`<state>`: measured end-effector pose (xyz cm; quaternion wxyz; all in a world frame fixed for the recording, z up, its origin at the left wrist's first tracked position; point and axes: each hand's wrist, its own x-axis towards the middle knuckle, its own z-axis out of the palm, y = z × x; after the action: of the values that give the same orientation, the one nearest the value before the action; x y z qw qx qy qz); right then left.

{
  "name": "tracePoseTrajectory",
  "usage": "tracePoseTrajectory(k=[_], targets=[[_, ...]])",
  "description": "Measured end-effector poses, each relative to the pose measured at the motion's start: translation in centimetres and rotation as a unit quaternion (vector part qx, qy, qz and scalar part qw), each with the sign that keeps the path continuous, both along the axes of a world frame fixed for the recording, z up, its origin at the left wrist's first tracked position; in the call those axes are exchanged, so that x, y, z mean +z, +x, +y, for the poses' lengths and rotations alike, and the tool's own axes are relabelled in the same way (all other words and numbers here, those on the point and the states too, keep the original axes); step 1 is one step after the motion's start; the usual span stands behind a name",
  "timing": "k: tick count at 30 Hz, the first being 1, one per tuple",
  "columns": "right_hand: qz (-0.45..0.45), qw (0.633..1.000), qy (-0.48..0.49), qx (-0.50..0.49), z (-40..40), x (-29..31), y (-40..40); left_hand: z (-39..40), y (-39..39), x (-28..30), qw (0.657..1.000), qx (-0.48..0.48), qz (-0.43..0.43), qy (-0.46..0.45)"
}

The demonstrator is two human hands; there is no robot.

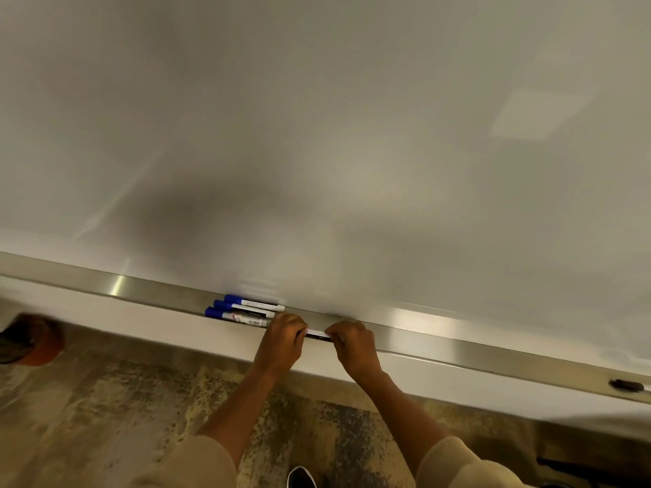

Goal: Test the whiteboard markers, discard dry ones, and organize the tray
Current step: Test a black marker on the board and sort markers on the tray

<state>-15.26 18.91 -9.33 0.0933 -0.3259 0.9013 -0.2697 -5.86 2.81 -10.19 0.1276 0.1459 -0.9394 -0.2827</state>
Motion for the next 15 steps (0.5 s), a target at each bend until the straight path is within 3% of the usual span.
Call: tracePoseTrajectory(k=[9,15], targets=[[0.009,0.999,0.004,0.034,-1.2,-0.5,1.2,-0.9,1.6,0.0,0.999,0.019,0.008,-0.042],[0.031,0.998,-0.041,-0.026,2.2,-1.1,0.7,1.4,1.3,0.6,0.996,-0.004,0.029,-0.085]])
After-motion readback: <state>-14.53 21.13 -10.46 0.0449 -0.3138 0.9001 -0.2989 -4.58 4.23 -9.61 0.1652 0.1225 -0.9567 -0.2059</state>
